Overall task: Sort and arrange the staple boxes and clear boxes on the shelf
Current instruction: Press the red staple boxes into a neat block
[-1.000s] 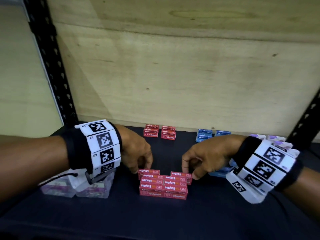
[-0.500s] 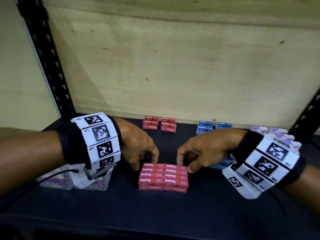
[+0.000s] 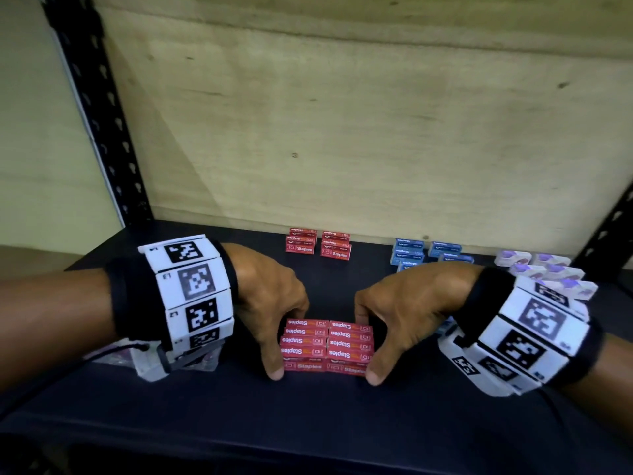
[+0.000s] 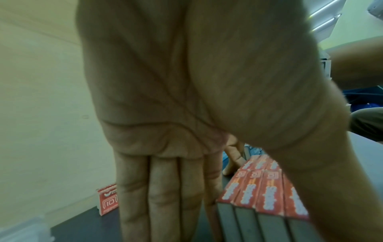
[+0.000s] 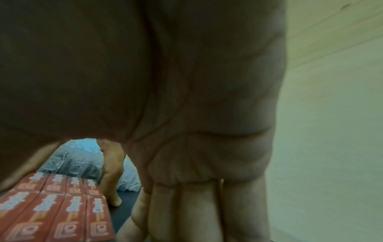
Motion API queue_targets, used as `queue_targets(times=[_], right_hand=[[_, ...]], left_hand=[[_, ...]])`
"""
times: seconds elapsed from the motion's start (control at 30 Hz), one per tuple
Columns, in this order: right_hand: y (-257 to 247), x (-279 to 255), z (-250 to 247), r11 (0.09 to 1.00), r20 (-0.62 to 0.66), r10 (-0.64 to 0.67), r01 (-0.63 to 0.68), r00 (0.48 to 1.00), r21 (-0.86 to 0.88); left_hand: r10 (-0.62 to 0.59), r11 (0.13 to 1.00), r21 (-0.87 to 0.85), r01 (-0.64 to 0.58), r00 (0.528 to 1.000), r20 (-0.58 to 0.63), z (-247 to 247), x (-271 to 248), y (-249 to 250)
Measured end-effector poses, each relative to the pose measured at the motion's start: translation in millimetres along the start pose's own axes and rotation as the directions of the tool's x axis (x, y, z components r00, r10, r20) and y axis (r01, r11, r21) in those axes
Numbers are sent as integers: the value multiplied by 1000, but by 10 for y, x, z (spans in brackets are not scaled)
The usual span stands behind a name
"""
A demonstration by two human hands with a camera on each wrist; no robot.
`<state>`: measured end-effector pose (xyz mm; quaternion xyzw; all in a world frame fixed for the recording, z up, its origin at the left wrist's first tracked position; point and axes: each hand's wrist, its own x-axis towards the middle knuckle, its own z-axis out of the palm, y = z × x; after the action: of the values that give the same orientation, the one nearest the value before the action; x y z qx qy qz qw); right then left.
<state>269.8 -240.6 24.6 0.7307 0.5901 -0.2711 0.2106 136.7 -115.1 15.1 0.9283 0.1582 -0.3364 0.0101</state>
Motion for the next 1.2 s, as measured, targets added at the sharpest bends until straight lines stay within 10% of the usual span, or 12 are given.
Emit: queue_targets(times=[1.2], right_hand=[[215, 121, -340, 992, -51, -27, 33, 998, 124]], left_hand=[[-14, 991, -133, 19, 999, 37, -260, 22, -186]])
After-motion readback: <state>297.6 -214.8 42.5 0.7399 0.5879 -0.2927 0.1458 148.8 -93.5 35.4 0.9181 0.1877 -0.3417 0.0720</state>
